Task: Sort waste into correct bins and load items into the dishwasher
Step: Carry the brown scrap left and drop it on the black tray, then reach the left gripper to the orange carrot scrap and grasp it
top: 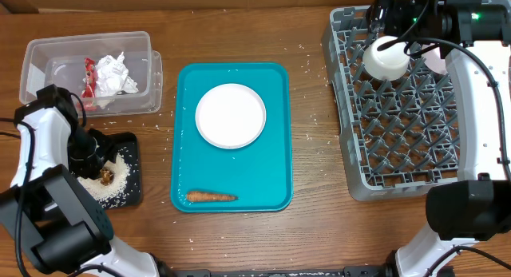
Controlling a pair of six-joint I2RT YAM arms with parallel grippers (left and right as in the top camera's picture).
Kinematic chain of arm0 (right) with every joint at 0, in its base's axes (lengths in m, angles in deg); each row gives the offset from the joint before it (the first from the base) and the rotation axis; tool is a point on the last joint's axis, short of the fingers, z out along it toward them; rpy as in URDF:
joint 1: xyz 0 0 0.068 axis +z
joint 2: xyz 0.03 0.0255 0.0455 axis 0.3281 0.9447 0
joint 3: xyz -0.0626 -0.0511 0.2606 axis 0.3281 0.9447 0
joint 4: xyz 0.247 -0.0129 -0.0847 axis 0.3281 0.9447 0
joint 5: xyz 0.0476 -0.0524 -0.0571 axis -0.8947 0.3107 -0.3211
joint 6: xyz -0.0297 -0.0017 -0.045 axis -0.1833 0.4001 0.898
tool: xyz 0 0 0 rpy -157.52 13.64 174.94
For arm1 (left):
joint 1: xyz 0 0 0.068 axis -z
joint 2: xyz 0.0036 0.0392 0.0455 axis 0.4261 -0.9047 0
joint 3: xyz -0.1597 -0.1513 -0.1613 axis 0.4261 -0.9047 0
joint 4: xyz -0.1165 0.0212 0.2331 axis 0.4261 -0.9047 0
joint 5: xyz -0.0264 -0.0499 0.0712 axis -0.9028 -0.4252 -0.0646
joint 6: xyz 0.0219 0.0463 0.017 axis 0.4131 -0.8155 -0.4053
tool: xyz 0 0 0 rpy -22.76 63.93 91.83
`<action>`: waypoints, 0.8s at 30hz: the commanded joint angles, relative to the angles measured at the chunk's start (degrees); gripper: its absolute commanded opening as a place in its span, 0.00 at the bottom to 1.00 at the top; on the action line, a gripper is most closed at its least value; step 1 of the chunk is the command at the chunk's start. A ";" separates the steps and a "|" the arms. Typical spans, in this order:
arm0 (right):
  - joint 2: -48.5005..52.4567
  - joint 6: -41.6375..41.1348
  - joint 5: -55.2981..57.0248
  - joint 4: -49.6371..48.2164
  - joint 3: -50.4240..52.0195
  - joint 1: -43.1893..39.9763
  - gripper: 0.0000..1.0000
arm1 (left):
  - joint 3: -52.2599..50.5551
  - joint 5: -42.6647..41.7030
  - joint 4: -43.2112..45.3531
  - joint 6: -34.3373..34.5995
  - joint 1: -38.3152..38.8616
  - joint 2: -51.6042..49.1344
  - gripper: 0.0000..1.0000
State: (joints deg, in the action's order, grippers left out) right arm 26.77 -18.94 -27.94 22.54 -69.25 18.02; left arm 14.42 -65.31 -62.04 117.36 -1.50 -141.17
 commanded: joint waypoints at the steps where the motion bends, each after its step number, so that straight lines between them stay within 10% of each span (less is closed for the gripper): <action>1: -0.04 -0.26 0.39 -0.35 0.09 -0.24 1.00 | 0.57 -4.22 -1.42 -2.10 4.33 8.15 0.43; 11: -0.04 -0.26 0.39 -0.35 0.11 -0.24 1.00 | -1.16 -4.35 -8.02 -0.76 30.12 15.67 0.50; 18: -0.04 -0.26 0.39 -0.35 0.09 -0.24 1.00 | -10.10 -3.63 -2.60 4.72 44.41 15.65 0.73; 24: -0.04 -0.26 0.39 -0.35 0.11 -0.24 1.00 | -16.22 -6.38 -1.42 25.88 47.34 15.65 0.76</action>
State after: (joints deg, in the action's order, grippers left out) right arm 26.77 -18.94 -27.94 22.56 -69.25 18.02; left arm 0.41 -69.66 -63.57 127.52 45.54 -125.39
